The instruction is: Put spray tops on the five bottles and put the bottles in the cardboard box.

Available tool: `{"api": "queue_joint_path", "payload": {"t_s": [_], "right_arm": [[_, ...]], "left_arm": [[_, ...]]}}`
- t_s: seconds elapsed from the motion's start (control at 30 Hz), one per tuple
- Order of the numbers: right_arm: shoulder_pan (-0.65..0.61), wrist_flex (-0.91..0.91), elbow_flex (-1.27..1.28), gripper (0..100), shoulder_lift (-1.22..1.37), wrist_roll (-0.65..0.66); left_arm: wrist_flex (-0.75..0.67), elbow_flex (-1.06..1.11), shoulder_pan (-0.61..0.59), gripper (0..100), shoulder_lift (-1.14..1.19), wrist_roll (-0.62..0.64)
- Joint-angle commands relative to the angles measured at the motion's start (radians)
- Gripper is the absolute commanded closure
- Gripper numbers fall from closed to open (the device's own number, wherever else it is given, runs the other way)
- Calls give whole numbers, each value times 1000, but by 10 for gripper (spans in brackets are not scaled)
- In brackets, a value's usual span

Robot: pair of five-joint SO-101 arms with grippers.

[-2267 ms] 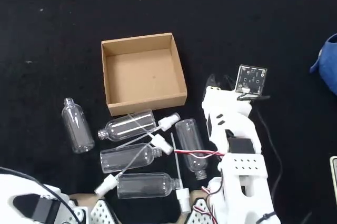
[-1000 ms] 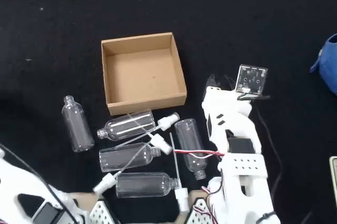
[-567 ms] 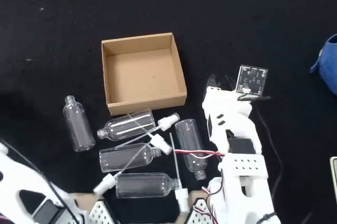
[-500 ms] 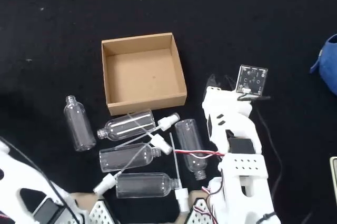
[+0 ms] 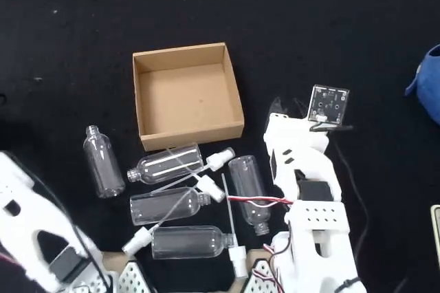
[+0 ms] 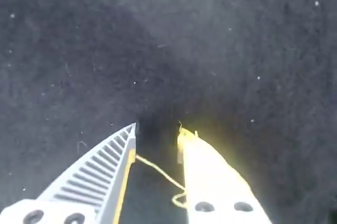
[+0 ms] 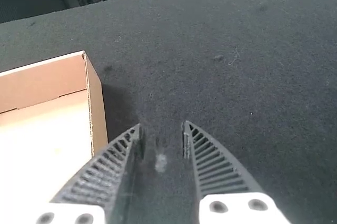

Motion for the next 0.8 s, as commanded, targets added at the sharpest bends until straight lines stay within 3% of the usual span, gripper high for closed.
{"api": "queue_joint_path", "payload": {"t_s": [0.0, 0.3, 0.63, 0.77], "right_arm": [[-17, -34, -16, 890, 1, 5], [-17, -34, -18, 890, 1, 5], [-17, -34, -16, 890, 1, 5], [-17, -34, -16, 890, 1, 5]], "left_arm": [[6, 128, 18, 972, -158, -2], [-2, 857, 117, 971, -839, -6], [-3, 1207, 234, 970, -1384, -8], [-101, 1454, 249, 970, -1554, -8]]}}
